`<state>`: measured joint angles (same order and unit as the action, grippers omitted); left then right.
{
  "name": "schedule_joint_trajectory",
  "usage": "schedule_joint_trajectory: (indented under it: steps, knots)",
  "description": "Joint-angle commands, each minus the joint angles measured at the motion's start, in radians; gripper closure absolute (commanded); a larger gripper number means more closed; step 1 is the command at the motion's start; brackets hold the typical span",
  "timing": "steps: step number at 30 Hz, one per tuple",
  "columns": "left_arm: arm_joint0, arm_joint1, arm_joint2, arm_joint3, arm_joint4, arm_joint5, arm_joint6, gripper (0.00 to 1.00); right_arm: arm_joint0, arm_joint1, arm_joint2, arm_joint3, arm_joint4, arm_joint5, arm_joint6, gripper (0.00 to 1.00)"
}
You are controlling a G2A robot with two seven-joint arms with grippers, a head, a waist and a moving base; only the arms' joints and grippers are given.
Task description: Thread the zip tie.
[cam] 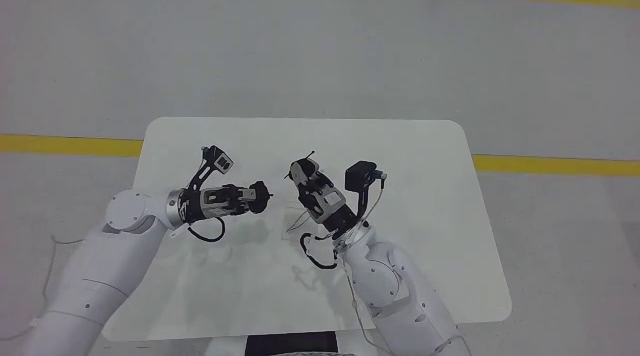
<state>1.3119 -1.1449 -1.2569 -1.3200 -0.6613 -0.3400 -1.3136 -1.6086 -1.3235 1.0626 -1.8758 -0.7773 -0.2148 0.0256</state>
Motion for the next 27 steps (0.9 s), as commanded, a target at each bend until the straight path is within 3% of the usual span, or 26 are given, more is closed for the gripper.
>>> schedule_joint_trajectory:
  steps: [1, 14, 19, 27]
  knots:
    - [0.000, 0.000, 0.000, 0.000, 0.000, 0.000, 0.000, 1.00, 0.000, 0.000, 0.000, 0.000, 0.000, 0.000, 0.000, 1.00]
    - [0.000, 0.000, 0.000, 0.000, 0.000, 0.000, 0.000, 1.00, 0.001, 0.001, 0.000, -0.002, -0.025, 0.014, 0.000, 1.00]
    - [0.000, 0.000, 0.000, 0.000, 0.000, 0.000, 0.000, 1.00, -0.024, 0.003, -0.015, -0.037, -0.109, 0.061, -0.004, 1.00]
    - [0.000, 0.000, 0.000, 0.000, 0.000, 0.000, 0.000, 1.00, -0.066, 0.011, -0.025, -0.099, -0.164, 0.074, 0.042, 1.00]
